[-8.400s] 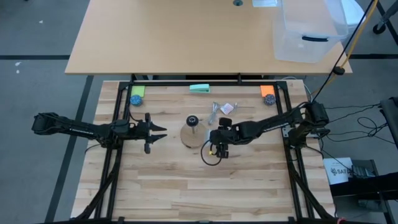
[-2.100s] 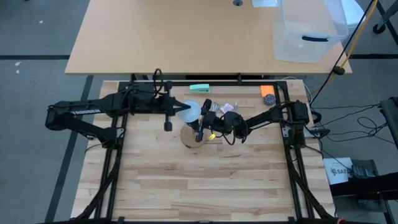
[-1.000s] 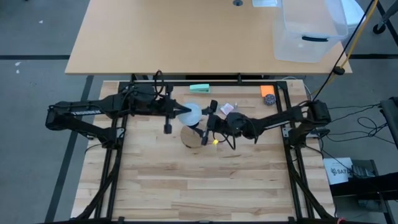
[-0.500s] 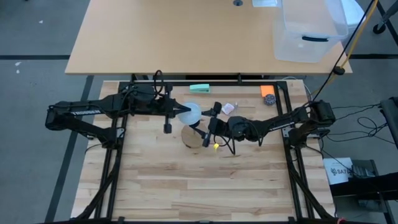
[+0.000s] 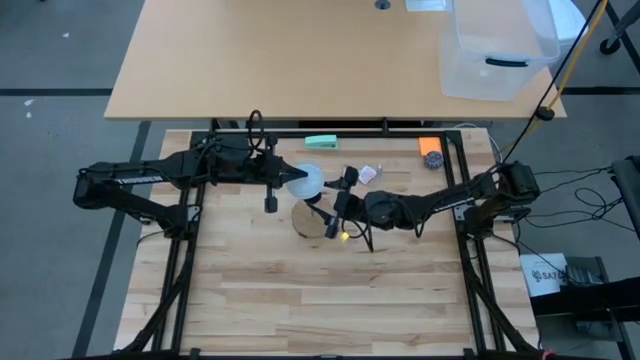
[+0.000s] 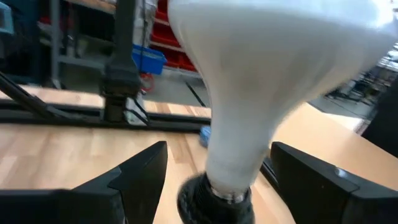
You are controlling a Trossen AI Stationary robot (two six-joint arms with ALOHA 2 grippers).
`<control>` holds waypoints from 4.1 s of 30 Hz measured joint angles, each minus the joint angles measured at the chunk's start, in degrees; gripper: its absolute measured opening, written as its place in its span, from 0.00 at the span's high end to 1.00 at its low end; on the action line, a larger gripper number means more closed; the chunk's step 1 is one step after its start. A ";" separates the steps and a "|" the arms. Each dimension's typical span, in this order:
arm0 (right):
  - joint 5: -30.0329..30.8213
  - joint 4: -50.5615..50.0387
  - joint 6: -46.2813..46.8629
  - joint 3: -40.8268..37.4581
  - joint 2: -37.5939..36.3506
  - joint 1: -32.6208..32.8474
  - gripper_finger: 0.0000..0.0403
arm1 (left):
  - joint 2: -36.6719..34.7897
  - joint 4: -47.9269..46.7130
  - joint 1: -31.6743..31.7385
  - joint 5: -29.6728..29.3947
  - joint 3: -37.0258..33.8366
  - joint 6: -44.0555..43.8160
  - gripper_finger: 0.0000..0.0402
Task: Screw lightbulb
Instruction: Insert the lightbulb into the lamp socket
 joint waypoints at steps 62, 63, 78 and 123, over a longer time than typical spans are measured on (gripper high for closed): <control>24.00 -2.00 -3.66 -0.02 -3.56 5.97 1.00 | 4.90 4.96 -0.07 0.40 0.01 -3.03 1.00; 24.02 -1.87 -3.89 -0.02 -3.56 5.88 1.00 | 4.90 4.94 -0.07 0.39 0.00 -2.96 1.00; 23.91 0.46 -6.44 -0.02 -3.54 6.15 1.00 | 4.90 4.72 -0.09 -4.73 0.04 -1.88 1.00; 23.49 0.32 -6.46 -0.04 -3.54 7.89 1.00 | 2.59 3.03 -2.36 -8.48 -0.07 -0.33 0.99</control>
